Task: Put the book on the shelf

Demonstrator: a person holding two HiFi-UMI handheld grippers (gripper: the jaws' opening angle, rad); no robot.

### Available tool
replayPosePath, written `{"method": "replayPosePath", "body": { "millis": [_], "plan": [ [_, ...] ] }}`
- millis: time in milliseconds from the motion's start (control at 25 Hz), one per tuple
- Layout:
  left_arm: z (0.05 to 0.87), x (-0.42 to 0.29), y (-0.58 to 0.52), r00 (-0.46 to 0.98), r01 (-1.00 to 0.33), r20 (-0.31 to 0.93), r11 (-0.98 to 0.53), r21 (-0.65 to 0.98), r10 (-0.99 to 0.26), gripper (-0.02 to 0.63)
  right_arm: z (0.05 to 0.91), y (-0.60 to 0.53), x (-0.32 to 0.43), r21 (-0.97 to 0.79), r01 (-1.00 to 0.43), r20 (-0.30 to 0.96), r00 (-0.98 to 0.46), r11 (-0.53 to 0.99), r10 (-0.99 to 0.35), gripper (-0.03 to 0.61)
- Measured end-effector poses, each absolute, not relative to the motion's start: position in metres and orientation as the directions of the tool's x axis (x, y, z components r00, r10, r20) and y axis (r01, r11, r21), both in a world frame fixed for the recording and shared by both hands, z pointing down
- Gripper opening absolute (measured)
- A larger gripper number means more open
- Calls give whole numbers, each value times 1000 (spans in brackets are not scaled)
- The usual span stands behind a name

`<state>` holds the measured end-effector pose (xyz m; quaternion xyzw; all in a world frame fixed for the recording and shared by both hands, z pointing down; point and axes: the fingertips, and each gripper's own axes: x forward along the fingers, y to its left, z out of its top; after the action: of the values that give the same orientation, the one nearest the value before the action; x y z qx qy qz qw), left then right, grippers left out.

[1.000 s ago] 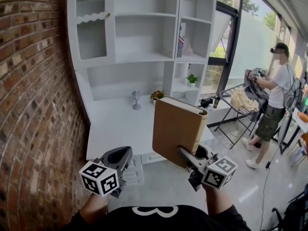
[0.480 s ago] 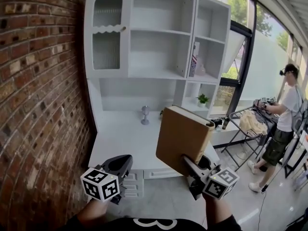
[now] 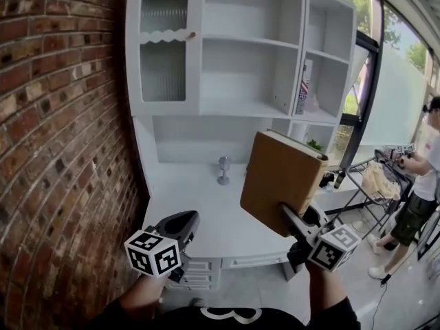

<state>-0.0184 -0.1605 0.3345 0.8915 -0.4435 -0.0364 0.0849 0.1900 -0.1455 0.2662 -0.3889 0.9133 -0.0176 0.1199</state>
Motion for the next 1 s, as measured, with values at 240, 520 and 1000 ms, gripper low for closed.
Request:
{"method": "replayPosePath", "body": {
  "millis": [240,520,1000],
  "plan": [
    [314,-38,-240,615,-781,1,-609,140,-789,0,227,-218,171,-62,-733,-245,-647,678,-722,198],
    [282,-63,-315,613,-784,-22,-612,104,-790,0,175,-287,148,15,-768,-303,-614,641,-729,198],
    [283,-107,-398,619,-782,-18,-619,69,-785,0,134,-386,105,34,-826,-383,-530,562,-756,198]
  ]
}}
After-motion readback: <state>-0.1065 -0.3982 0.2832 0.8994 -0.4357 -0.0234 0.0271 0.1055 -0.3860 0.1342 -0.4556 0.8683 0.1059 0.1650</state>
